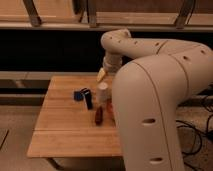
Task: Place the ceramic cup over the eraser
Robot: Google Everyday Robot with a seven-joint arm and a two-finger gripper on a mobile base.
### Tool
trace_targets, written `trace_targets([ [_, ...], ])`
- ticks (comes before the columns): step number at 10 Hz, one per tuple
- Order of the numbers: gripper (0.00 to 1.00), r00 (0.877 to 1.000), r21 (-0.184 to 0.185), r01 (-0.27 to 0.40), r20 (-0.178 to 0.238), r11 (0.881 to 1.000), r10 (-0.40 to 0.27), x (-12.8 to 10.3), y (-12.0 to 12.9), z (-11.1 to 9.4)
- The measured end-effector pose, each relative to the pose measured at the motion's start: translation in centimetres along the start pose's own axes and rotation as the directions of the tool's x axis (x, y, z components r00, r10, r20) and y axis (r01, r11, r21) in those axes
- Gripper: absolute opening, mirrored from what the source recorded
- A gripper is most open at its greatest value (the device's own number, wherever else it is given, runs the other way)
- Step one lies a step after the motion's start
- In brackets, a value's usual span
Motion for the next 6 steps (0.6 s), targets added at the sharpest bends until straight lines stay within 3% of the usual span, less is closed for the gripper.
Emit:
trace_targets([
  [2, 0.80, 0.998, -0.028, 0.005, -0.056, 1.000, -0.007, -0.1, 0.2, 2.2],
  [6, 0.80, 0.987, -0.042, 0.041, -0.156, 0.998, -0.047, -0.8, 0.3, 5.7],
])
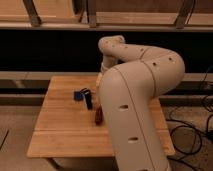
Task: Place the ceramic cup over the eraser
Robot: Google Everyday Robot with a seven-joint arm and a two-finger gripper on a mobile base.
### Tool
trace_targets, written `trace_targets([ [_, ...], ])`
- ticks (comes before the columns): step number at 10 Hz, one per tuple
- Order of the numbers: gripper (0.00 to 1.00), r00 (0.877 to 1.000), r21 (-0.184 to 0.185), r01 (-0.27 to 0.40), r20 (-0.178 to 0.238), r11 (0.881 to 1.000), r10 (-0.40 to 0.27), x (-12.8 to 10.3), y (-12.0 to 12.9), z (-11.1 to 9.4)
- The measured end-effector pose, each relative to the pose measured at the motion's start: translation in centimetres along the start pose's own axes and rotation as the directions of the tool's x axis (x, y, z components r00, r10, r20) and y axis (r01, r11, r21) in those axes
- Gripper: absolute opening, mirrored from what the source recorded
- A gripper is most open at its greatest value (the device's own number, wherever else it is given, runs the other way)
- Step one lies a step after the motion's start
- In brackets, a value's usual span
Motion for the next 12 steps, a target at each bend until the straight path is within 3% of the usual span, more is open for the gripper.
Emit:
trace_targets([
  [4, 0.80, 0.993, -0.029, 0.053, -0.103, 0.998, -0.056, -1.1, 1.1, 3.6],
  [6, 0.80, 0.990, -0.038, 0.057, -0.129, 0.998, -0.061, -1.3, 1.1, 4.7],
  [9, 0.58, 0.990, -0.038, 0.057, -0.129, 0.998, -0.061, -1.3, 1.0, 4.7],
  [12, 0.27, 0.990, -0.038, 0.057, -0.129, 0.998, -0.061, -1.3, 1.0, 4.7],
])
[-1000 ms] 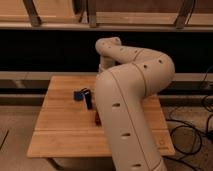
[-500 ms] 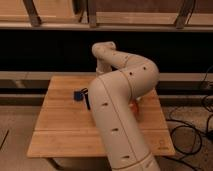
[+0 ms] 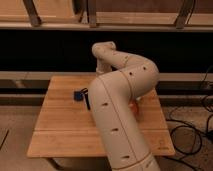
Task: Place the ceramic cup over the eraser
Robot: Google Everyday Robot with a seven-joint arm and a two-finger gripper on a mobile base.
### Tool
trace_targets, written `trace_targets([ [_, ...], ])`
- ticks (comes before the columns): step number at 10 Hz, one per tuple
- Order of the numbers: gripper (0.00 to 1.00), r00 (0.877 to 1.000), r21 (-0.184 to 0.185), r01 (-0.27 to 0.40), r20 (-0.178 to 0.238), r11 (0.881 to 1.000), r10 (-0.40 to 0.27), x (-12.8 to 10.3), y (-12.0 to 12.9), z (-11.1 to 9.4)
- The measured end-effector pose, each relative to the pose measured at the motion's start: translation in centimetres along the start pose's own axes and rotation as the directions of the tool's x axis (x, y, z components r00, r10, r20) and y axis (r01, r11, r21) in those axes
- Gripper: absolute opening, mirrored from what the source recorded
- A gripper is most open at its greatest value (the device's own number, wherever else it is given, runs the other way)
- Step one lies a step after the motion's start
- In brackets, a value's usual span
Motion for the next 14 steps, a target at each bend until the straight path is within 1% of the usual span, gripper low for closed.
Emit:
trace_targets([
  [1, 0.15, 1.000, 0.000, 0.000, 0.000, 1.000, 0.000, 0.0, 0.0, 0.0],
  [2, 0.06, 1.000, 0.003, 0.000, 0.002, 1.000, 0.000, 0.0, -0.1, -0.1],
  [3, 0.01, 1.000, 0.009, -0.002, 0.009, 1.000, 0.002, 0.0, -0.2, -0.3],
  [4, 0.00, 0.999, 0.030, -0.013, 0.038, 0.999, 0.012, 0.1, -0.6, -1.6],
  [5, 0.00, 0.997, 0.066, -0.027, 0.080, 0.997, 0.022, 0.4, -1.0, -3.7],
  [7, 0.00, 0.986, 0.148, -0.048, 0.165, 0.988, 0.023, 1.4, -1.3, -8.2],
  [8, 0.00, 0.975, 0.203, -0.064, 0.220, 0.977, 0.018, 2.7, -0.7, -11.4],
  [9, 0.00, 0.967, 0.245, -0.077, 0.256, 0.966, 0.012, 4.1, 0.2, -13.7],
  [10, 0.00, 0.959, 0.280, -0.087, 0.284, 0.956, 0.004, 5.3, 1.1, -15.5],
  [11, 0.00, 0.950, 0.331, -0.094, 0.312, 0.939, -0.015, 7.4, 2.9, -17.8],
  [12, 0.00, 0.944, 0.365, -0.090, 0.327, 0.927, -0.037, 9.0, 4.9, -19.6],
  [13, 0.00, 0.940, 0.382, -0.085, 0.336, 0.920, -0.053, 10.2, 6.5, -20.8],
  [14, 0.00, 0.937, 0.394, -0.083, 0.344, 0.915, -0.063, 11.9, 8.6, -22.4],
])
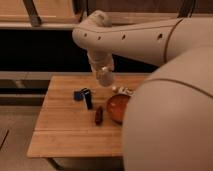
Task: Place the ceramic cup over the eraser
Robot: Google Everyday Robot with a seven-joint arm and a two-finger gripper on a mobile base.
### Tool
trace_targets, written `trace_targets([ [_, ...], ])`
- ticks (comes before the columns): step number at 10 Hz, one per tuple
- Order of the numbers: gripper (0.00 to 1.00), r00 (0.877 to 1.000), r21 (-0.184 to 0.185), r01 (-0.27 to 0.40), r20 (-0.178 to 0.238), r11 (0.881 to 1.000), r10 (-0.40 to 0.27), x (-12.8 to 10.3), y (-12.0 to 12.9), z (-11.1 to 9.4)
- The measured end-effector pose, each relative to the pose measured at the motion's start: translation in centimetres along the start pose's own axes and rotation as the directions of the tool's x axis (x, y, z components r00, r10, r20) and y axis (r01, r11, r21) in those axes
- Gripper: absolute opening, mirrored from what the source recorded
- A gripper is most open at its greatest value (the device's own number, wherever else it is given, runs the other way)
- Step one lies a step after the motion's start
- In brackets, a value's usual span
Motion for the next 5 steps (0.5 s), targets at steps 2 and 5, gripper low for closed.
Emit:
trace_targets([
  [2, 0.00, 1.000, -0.017, 0.003, 0.005, 1.000, -0.003, 1.4, 1.7, -3.8],
  [5, 0.00, 1.000, -0.054, 0.004, 0.001, 0.999, -0.004, 2.6, 2.9, -6.2],
])
